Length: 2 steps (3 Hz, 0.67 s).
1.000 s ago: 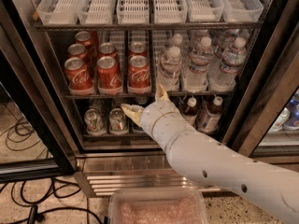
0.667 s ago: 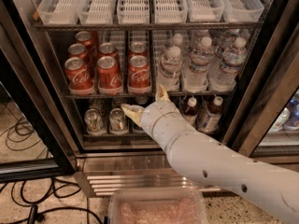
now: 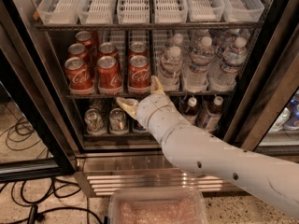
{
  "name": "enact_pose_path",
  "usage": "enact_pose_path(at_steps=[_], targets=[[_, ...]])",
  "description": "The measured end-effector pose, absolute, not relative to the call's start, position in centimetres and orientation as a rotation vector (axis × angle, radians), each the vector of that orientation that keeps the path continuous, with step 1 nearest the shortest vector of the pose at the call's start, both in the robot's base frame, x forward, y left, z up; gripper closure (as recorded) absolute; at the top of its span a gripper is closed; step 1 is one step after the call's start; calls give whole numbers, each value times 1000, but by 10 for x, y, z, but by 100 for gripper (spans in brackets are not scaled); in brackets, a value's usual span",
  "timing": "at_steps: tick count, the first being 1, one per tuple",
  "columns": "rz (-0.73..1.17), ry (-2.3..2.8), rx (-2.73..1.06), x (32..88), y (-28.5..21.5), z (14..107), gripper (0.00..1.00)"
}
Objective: Pick coke can from middle shelf of fridge
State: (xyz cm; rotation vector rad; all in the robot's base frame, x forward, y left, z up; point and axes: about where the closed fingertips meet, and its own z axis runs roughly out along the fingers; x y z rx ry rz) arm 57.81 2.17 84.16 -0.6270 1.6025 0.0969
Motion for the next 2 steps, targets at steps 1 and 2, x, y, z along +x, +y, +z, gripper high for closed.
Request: enact_pose_path(at_steps=[1, 2], targets=[[85, 1573, -620, 592, 27, 846, 32], [66, 1552, -608, 603, 30, 849, 35]])
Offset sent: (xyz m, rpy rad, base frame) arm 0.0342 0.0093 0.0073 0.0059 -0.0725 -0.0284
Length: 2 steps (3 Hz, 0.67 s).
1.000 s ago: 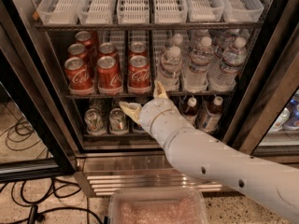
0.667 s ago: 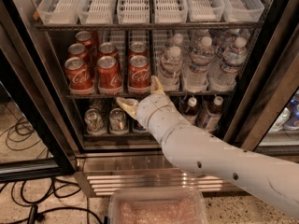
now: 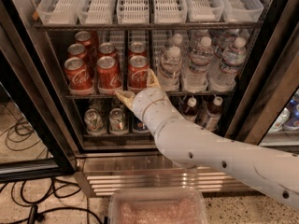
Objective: Pick coke can from middle shelf of fridge
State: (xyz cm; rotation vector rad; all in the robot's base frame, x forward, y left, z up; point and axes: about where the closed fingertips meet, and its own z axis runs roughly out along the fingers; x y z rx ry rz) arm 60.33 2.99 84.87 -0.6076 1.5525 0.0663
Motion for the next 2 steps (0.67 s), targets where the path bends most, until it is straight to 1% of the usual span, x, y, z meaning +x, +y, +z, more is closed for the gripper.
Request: enact_pose_path(at_steps=[1, 2], targets=[[45, 1544, -595, 609, 28, 849, 38], [15, 1538, -590, 615, 26, 848, 38]])
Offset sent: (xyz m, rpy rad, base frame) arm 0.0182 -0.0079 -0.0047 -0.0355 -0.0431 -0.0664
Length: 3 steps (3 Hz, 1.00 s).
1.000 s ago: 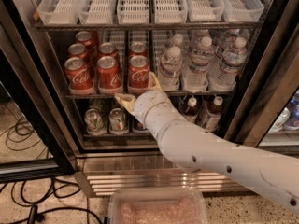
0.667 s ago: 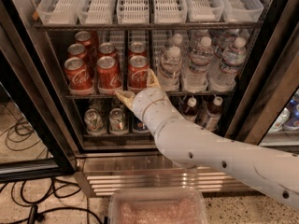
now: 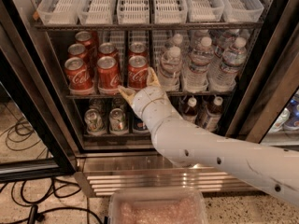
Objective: Pick coke can from middle shelf of fridge
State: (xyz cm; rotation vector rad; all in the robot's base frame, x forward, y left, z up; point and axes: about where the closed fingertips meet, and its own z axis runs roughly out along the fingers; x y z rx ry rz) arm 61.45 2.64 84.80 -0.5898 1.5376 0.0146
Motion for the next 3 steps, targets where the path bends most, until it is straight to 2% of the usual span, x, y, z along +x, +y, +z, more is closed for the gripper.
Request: enact_pose_path(at_steps=[3], targets=[[-81, 1514, -568, 640, 17, 846, 36]])
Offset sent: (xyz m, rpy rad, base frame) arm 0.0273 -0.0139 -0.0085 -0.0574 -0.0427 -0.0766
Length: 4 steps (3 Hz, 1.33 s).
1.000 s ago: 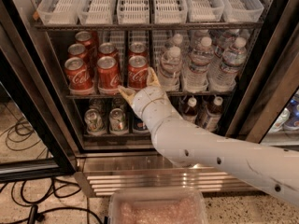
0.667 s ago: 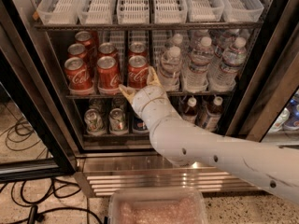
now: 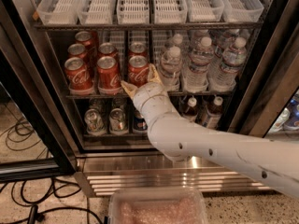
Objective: Pick coke can from middle shelf of fridge
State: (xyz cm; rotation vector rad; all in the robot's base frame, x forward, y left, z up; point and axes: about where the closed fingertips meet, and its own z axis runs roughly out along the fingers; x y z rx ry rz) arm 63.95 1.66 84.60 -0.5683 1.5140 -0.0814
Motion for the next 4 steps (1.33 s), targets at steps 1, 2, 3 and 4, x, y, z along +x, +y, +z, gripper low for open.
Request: enact_pose_path(at_steps=[1, 2, 3, 4], targets=[[-96, 1502, -551, 648, 15, 850, 36], [-89, 1506, -531, 656, 13, 850, 55], [-89, 1506, -531, 656, 13, 850, 78], [-89, 1506, -531, 656, 13, 850, 100]])
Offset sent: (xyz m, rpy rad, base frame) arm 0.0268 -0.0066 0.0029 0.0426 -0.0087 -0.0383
